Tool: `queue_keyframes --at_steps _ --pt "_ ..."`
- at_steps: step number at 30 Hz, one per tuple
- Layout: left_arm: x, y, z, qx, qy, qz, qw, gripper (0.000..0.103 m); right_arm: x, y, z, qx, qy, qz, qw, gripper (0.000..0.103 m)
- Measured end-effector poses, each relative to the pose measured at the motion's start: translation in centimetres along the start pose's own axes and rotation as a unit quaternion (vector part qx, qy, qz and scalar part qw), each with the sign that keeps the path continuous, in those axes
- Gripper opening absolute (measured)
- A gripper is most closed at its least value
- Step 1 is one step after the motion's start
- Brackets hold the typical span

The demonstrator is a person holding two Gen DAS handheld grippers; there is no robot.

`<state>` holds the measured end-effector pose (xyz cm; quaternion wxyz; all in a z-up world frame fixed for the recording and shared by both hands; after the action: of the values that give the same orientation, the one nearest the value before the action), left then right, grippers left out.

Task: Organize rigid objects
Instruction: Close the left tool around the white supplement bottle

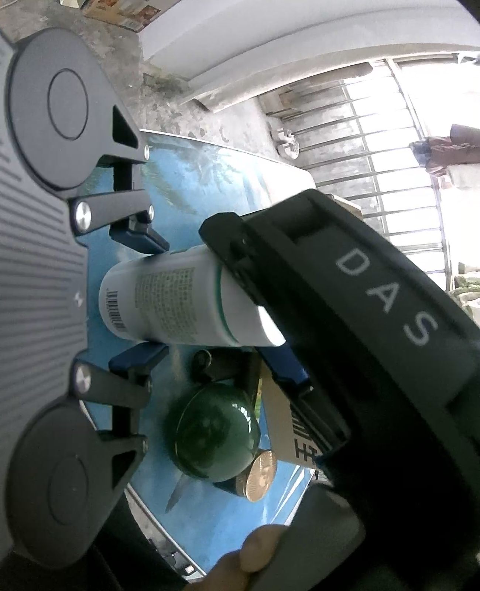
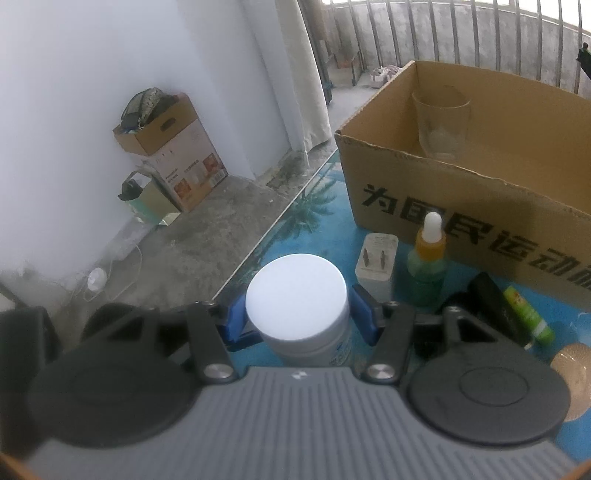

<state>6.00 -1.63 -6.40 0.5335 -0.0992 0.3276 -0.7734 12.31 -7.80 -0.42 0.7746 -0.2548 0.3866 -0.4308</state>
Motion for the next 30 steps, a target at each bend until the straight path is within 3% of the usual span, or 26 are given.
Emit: queue_keyframes --at_steps 3,8,16,20,30 --pt "0.3 -0.1 0.0 0.003 0.007 0.003 1.0000 0.054 0.1 0.0 0.0 0.000 0.000 -0.002 1.000 0.056" --pt "0.3 0.5 -0.3 -0.003 0.016 -0.006 0.9999 0.063 0.0 -0.2 -0.1 0.000 -0.004 -0.005 1.000 0.056" --pt "-0.1 2.0 -0.9 -0.009 0.011 -0.010 0.9999 0.062 -0.3 -0.1 -0.1 0.001 -0.006 -0.010 1.000 0.057" --pt "-0.1 2.0 -1.0 -0.007 0.007 -0.003 1.0000 0.055 -0.2 -0.2 0.0 -0.001 -0.004 -0.010 1.000 0.057" --pt "-0.1 1.6 -0.8 -0.012 0.003 -0.010 0.9999 0.054 -0.1 -0.2 -0.1 -0.004 0.000 -0.014 1.000 0.057"
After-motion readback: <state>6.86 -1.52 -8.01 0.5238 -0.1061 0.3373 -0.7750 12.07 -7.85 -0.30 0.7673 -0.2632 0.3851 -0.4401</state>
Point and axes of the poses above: each gripper's, at about its wrist camera, not at the fingertips, and y roughly the way its jaws point, x to its right, z to its top, the point moved 2 cm from there along y, roughly the way its jaws point, and after that the axes turned 7 degrees about y, right-handed, at the moved point
